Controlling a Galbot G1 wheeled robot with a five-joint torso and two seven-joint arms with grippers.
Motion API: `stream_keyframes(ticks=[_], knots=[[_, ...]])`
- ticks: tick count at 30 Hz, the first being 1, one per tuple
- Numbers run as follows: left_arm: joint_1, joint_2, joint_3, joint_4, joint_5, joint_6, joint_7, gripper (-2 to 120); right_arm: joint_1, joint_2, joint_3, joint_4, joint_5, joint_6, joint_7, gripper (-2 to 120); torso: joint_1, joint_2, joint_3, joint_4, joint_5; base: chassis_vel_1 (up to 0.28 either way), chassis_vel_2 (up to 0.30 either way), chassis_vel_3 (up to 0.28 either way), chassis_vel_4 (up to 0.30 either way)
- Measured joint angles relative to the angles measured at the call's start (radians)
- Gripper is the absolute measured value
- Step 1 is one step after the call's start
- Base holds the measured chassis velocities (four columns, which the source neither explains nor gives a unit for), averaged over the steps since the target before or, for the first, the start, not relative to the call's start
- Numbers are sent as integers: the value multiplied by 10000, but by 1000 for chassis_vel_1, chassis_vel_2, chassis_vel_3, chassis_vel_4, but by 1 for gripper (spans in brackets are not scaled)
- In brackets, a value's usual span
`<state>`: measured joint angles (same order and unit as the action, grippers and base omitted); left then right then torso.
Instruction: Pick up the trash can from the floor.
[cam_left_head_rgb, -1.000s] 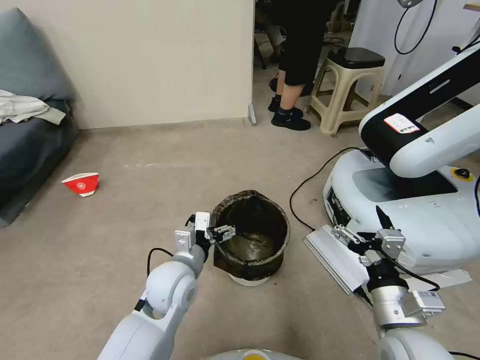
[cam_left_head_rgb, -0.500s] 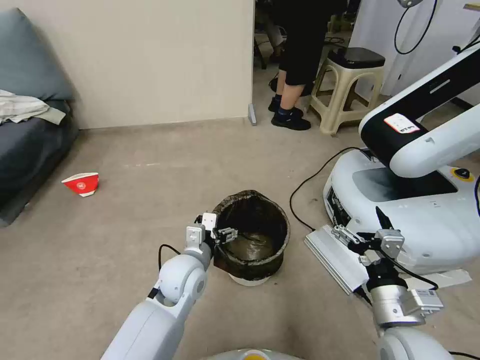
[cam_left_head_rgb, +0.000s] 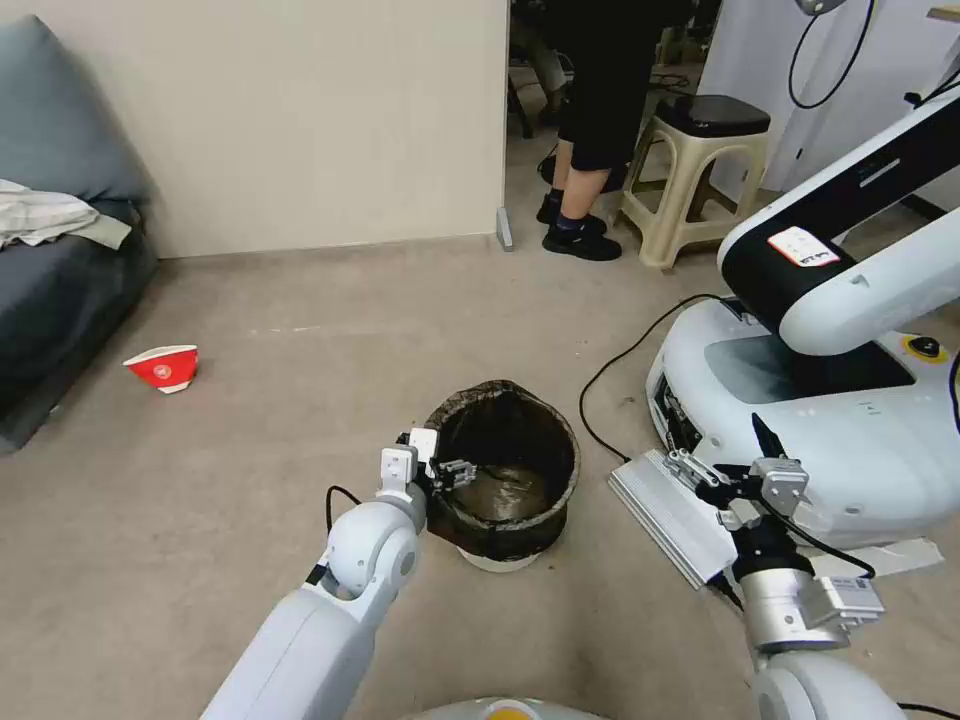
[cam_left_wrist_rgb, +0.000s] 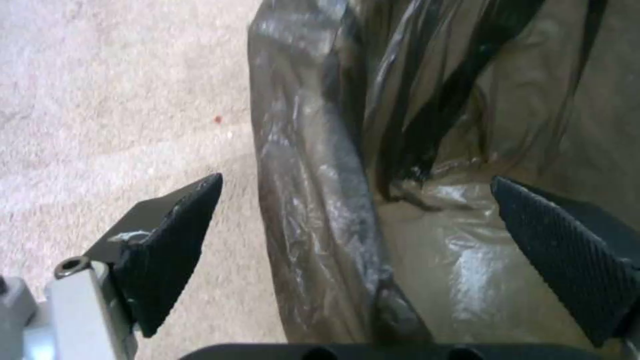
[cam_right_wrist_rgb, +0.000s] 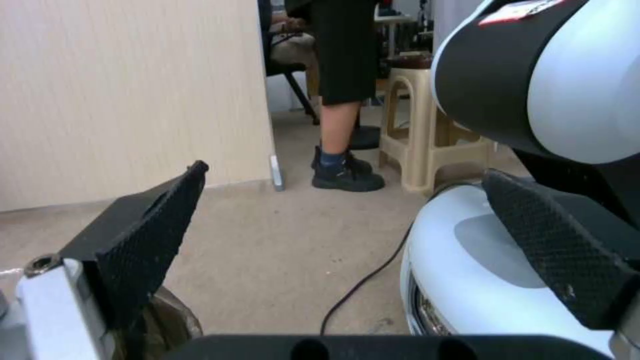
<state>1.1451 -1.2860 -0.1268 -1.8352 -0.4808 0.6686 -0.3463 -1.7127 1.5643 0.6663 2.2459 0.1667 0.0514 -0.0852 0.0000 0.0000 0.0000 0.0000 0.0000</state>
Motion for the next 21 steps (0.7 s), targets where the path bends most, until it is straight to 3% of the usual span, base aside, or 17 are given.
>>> stream_keyframes(ticks=[9,13,15,21], knots=[[-162,-29,87,225,-291,227,-344,78,62,-28,12,-76,8,-7,32,100,0,1,-1,0,3,0,0,0,0],[-165,-36,88,247,-366,254,-397,62,98,-40,14,-106,17,-11,36,100,-1,1,-2,0,2,0,0,0,0],[-163,-36,85,247,-381,256,-404,60,103,-41,14,-110,17,-12,37,100,-1,1,-1,1,2,0,0,0,0],[-150,-10,28,244,-496,277,-510,33,133,-55,3,-136,20,-24,38,100,-1,1,-1,1,1,0,0,0,0]])
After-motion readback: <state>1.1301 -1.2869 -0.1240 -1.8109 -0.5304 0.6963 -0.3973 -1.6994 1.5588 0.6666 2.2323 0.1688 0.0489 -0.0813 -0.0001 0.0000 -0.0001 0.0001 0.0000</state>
